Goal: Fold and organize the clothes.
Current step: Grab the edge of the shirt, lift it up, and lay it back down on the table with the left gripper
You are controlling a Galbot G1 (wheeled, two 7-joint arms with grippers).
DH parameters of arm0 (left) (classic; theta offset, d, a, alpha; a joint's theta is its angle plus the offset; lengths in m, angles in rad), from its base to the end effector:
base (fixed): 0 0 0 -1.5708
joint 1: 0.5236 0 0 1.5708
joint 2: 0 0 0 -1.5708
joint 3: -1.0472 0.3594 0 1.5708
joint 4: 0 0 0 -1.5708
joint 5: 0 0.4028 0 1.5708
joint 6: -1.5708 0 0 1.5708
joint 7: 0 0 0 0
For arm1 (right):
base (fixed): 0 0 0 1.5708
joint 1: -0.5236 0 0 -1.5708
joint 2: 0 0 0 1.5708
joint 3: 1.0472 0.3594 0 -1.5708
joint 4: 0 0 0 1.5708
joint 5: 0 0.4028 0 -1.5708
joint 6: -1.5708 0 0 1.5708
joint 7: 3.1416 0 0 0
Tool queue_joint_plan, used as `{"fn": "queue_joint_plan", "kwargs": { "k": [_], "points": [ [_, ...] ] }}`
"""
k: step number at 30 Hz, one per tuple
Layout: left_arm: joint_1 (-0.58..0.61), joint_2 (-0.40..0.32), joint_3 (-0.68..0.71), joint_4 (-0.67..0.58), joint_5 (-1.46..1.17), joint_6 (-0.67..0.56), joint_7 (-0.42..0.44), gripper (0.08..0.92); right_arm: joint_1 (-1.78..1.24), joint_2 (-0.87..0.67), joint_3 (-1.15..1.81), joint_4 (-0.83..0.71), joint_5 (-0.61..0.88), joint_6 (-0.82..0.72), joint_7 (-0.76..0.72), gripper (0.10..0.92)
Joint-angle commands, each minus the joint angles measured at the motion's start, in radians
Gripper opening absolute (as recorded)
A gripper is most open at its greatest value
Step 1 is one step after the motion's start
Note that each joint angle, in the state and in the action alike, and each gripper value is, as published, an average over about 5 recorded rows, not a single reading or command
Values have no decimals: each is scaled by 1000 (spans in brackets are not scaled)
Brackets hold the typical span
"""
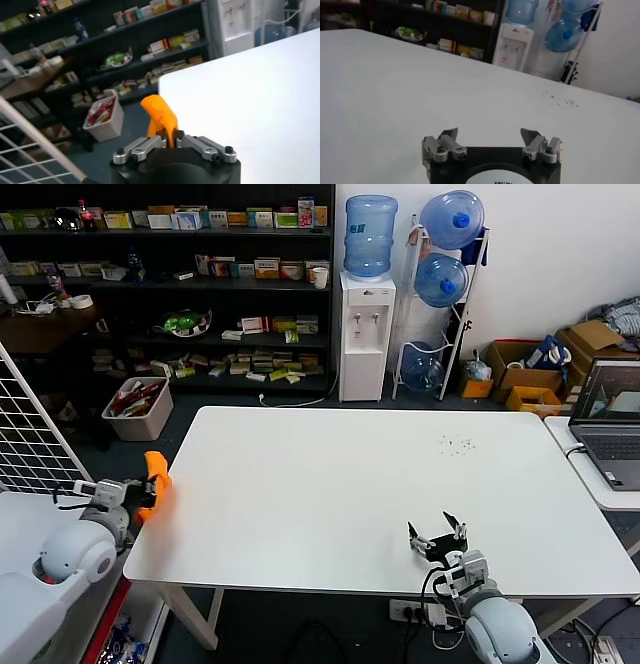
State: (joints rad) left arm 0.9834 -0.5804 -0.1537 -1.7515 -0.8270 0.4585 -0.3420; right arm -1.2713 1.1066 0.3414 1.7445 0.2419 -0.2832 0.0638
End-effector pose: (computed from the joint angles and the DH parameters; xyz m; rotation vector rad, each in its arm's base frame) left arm 0.3864 0.1615 -0.2531 0.0064 -2.5876 -0.4187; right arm 0.3157 -0.0655 -0.3707 0.2267 -2.7196 0.3134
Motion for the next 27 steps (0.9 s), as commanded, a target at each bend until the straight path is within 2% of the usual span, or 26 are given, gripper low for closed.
{"fn": "queue_joint_plan", "kwargs": {
  "k": [1, 4, 18, 23, 25, 27],
  "points": [
    [7, -148, 86, -195, -123, 37, -129, 153, 1, -1, 3, -5, -7, -5, 2, 823],
    [-16, -239, 125, -164, -102, 34, -141, 153, 2, -10, 4, -2, -9, -5, 3, 823],
    [-56, -873, 239, 175, 202, -95, -139, 153, -60, -41, 72, 15, -5, 65, -37, 823],
    [-72, -1033, 276, 261, 284, -148, -136, 153, -95, -62, 113, 29, 7, 82, -59, 823],
    [-79, -1070, 283, 299, 304, -170, -137, 153, -105, -68, 127, 29, 12, 86, -62, 823],
    [-88, -1078, 283, 338, 321, -196, -138, 153, -111, -71, 139, 25, 17, 91, -64, 823]
  ]
}}
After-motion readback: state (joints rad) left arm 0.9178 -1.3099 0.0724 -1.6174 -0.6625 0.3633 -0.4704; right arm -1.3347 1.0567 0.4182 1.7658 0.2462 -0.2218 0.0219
